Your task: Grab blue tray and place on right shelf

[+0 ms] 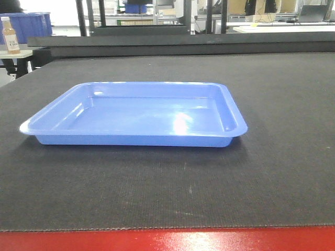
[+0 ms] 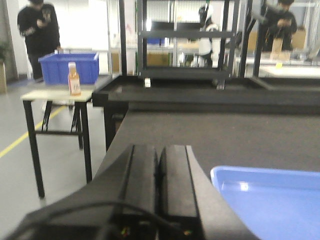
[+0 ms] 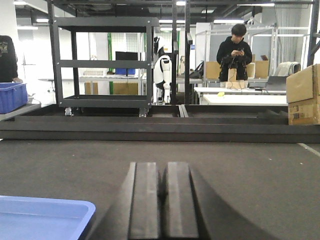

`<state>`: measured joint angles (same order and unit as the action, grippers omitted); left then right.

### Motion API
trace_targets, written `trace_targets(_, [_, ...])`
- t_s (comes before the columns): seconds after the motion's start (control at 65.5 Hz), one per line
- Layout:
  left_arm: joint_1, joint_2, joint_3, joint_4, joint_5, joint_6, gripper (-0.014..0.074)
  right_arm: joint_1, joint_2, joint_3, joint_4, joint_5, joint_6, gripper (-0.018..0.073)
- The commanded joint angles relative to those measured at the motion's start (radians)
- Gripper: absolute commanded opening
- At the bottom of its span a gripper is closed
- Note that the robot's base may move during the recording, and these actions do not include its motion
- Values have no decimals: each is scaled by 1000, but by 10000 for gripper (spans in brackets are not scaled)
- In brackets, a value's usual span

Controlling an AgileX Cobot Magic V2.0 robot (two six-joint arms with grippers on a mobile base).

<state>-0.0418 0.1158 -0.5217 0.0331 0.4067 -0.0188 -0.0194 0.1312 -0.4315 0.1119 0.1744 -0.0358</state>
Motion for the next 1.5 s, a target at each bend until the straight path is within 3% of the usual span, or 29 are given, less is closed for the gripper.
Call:
trace_targets(0.0, [2,112,-130,4,55,3,76,-1,108,-86,0,-48,-11,181])
trace_targets(0.153, [2,292,-200,-33,90,3,342,4,311,-152,0,-70,-11,497])
trace_targets(0.275, [-63,393,-219,-95,86,24,421,45,437,-214,0,-44,-11,636])
trace_targets(0.366, [-139,486,-258,-123,118,74,424,118,525,-302,0,31,-11,624])
trace_targets(0.473, [-217,613,-343,-124,176,76,424,227,639,-436,4,154,-11,624])
trace_targets(0.656, [-255,900,-579,-124,369,76,424,350,900,-689,24,410,20,624])
trace_targets(0.946, [-255,1336,-935,-116,615,19,421,359,1269,-981,14,680,116,624])
trace_targets(1.129, [-255,1551,-1095,-54,721,-56,421,371,1435,-1122,-104,775,324,624])
trace_targets(1.205, [-255,1610,-1134,-33,726,-66,421,378,1488,-1158,-119,767,386,624])
trace_targets(1.48, [-255,1726,-1185,-39,657,-79,421,380,1689,-1222,-125,755,394,624])
